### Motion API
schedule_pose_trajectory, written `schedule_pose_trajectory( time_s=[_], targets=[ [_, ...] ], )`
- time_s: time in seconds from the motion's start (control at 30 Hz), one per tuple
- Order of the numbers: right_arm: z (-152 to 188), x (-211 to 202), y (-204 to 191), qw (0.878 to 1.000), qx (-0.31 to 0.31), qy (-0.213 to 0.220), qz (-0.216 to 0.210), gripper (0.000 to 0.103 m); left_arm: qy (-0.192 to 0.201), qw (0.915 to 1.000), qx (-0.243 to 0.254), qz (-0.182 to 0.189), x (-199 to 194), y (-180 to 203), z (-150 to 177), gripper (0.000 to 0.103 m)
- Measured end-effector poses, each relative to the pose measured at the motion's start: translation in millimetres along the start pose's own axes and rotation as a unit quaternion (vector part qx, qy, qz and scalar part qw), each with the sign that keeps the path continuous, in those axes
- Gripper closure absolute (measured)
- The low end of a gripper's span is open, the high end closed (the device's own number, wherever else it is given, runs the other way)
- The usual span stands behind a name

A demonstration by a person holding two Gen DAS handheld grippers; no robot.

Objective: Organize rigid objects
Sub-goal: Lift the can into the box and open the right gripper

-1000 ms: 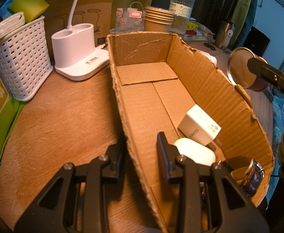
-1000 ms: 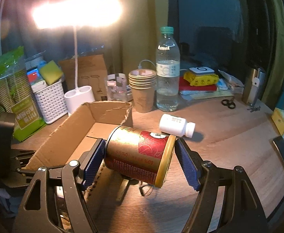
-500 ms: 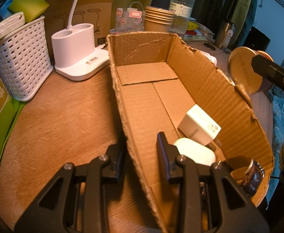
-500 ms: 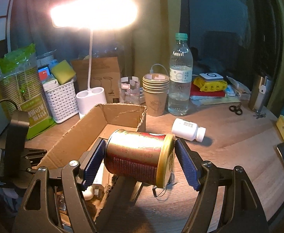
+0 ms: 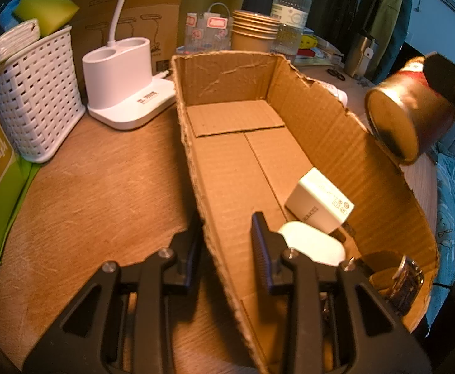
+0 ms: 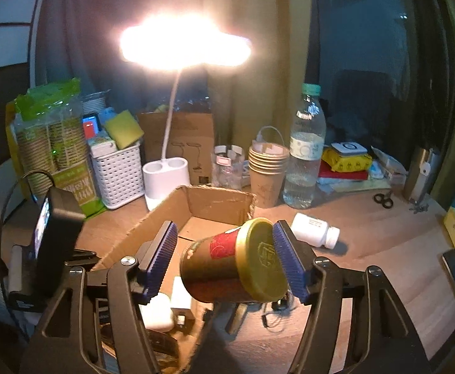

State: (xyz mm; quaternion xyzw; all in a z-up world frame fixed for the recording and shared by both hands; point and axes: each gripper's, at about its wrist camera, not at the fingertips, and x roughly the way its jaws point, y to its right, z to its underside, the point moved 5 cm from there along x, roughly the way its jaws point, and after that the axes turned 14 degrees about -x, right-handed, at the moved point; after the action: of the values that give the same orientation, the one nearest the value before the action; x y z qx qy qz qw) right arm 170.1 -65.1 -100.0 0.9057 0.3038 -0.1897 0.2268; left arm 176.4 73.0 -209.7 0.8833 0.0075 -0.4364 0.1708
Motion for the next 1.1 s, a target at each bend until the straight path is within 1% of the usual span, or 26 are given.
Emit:
schedule_pose_trajectory(
  time_s=[0.13, 0.27, 0.33, 0.5, 0.53, 0.67, 0.7, 0.8, 0.9, 1.0, 1.1],
  targets=[
    [-1.7, 8.7, -9.1, 0.999, -0.026, -0.011, 0.017, 0.036, 0.000, 1.0000, 0.000, 0.000, 0.0, 0.0, 0.0, 0.070],
    [-5.6, 8.2, -20.2, 0.999, -0.049, -0.008, 0.018, 0.037, 0.000, 1.0000, 0.000, 0.000, 0.8, 0.6, 0.2, 0.070],
    [-7.4, 8.8, -29.9, 0.998, -0.066, -0.006, 0.011, 0.044, 0.000, 1.0000, 0.000, 0.000, 0.4, 0.6, 0.2, 0.070],
    [-9.7, 16.8, -52.2, 0.994, -0.109, -0.012, 0.011, 0.045, 0.000, 1.0000, 0.000, 0.000, 0.3, -0.3, -0.2, 0.070],
    [-10.0, 18.3, -54.5, 0.993, -0.113, -0.013, 0.009, 0.048, 0.000, 1.0000, 0.000, 0.000, 0.5, -0.3, -0.2, 0.070],
    [-11.3, 27.7, -68.4, 0.990, -0.136, -0.021, -0.008, 0.049, 0.000, 1.0000, 0.000, 0.000, 0.3, -0.2, -0.2, 0.070],
    [-11.3, 29.9, -68.3, 0.991, -0.135, -0.021, -0.011, 0.052, -0.001, 1.0000, -0.003, 0.002, 0.2, -1.0, -0.5, 0.070],
    [-11.5, 35.5, -65.3, 0.991, -0.128, -0.024, -0.018, 0.052, 0.000, 1.0000, -0.002, 0.000, -1.1, -1.7, -0.4, 0.070],
    [-13.8, 38.1, -64.5, 0.991, -0.127, -0.017, -0.028, 0.052, 0.000, 1.0000, -0.006, 0.004, -1.6, -3.2, -0.8, 0.070],
    [-12.5, 45.3, -62.2, 0.992, -0.110, -0.016, -0.058, 0.052, 0.000, 1.0000, -0.007, 0.005, -2.3, -3.6, -0.6, 0.070],
    [-11.5, 45.6, -61.7, 0.992, -0.104, -0.012, -0.065, 0.051, 0.000, 1.0000, -0.006, 0.004, -3.1, -3.4, -0.5, 0.070]
  ],
)
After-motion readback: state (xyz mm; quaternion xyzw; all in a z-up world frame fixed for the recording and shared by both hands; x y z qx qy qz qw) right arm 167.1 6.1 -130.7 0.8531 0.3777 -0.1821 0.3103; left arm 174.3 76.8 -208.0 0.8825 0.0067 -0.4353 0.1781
